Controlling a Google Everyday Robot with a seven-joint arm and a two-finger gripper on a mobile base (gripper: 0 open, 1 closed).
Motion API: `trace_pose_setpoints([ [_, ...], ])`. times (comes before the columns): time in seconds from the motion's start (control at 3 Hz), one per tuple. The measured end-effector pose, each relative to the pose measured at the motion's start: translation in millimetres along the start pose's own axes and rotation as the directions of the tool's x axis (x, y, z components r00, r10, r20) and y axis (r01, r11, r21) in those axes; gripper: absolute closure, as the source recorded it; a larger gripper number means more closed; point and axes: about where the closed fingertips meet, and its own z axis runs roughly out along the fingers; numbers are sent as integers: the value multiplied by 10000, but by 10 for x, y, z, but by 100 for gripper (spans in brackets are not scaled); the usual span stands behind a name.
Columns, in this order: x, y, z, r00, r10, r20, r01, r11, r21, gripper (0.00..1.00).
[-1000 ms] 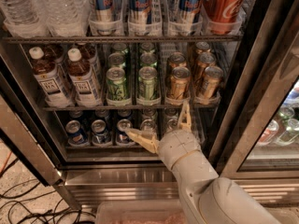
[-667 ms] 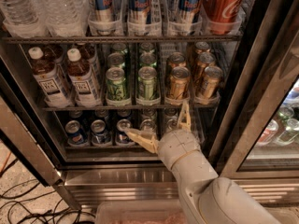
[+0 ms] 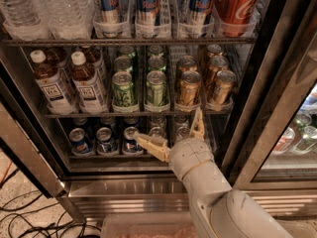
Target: Pick green can from middle shelf of fridge
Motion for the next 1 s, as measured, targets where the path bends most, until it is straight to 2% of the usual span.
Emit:
trace_pose_setpoints([
  [0.67, 90, -54, 72, 9958, 445, -802, -468, 9985, -275, 0],
  [1.0, 90, -54, 72, 9958, 445, -802, -468, 9985, -275, 0],
])
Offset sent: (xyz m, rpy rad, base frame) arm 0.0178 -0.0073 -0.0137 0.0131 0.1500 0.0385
